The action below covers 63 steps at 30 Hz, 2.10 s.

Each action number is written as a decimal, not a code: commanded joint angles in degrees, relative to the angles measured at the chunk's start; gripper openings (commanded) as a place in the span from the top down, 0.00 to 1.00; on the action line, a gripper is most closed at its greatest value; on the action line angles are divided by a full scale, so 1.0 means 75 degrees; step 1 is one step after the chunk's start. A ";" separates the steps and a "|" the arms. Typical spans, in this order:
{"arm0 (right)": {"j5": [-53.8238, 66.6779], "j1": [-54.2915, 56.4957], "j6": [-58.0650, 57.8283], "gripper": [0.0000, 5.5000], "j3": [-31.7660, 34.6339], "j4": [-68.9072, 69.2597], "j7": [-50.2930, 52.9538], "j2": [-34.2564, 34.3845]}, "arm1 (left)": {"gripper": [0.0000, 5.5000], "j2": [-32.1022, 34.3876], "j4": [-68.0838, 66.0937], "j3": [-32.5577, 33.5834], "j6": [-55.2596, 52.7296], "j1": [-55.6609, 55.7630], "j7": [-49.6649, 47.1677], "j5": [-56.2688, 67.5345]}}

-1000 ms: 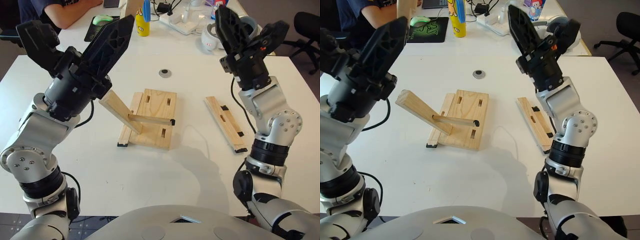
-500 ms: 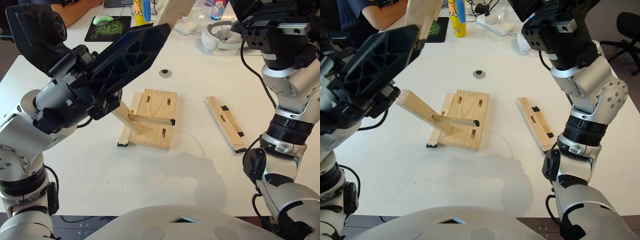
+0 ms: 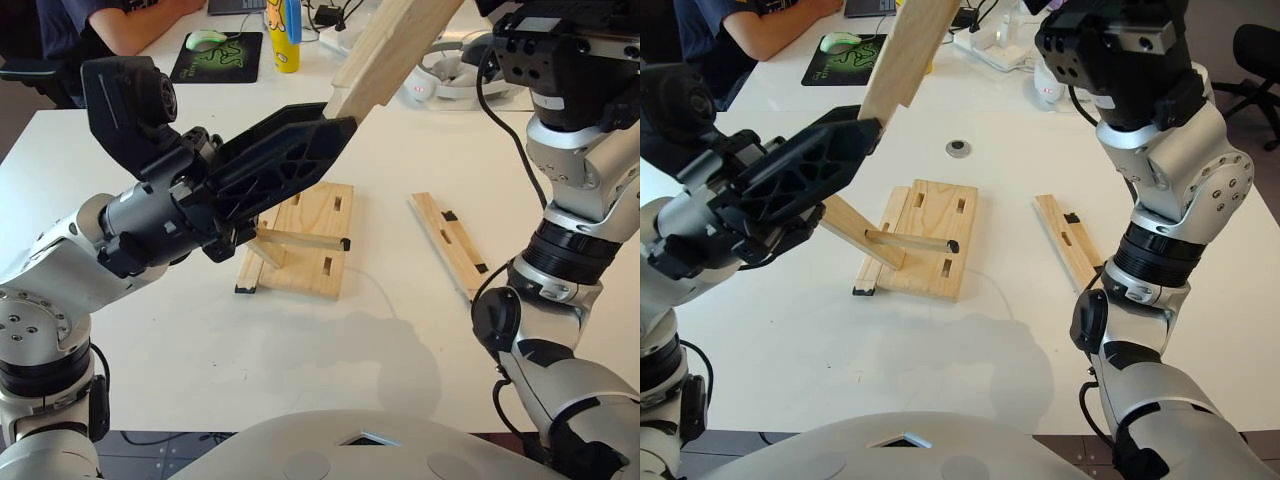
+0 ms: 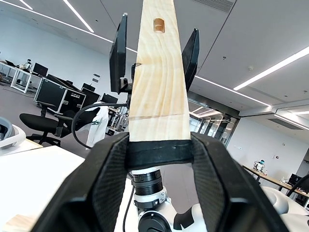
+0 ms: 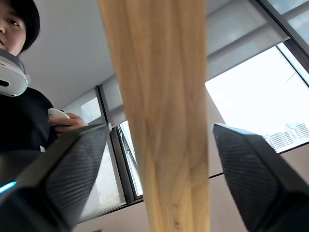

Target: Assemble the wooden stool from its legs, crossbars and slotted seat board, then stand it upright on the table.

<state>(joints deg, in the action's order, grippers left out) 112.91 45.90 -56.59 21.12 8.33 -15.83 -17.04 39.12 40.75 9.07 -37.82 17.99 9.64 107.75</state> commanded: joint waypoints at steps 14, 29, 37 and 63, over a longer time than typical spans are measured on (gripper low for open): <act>0.0010 0.0274 -0.0199 0.60 0.0218 -0.0318 0.0165 -0.0197 | 0.65 0.0261 -0.0207 0.0145 -0.0108 -0.0409 0.0621 -0.0559; -0.2256 -0.0381 0.0022 0.61 -0.0218 0.0072 -0.1130 -0.1524 | 0.45 0.0053 -0.1086 0.0685 0.0487 -0.0203 -0.0197 -0.1078; -0.7062 -0.2796 0.2840 0.61 -0.1380 0.0731 -0.4471 -0.2008 | 0.45 -0.0025 -0.1923 0.1130 0.0613 -0.0100 -0.0669 -0.1503; -1.0563 -0.3853 0.7383 0.62 -0.2395 -0.1198 -0.4937 0.0412 | 0.45 -0.0422 -0.2976 0.0453 -0.0576 -0.0469 0.0364 -0.4221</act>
<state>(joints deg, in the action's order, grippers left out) 32.36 11.99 -1.68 0.71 -0.19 -55.26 -14.58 35.32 19.38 11.98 -40.51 13.41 12.01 77.18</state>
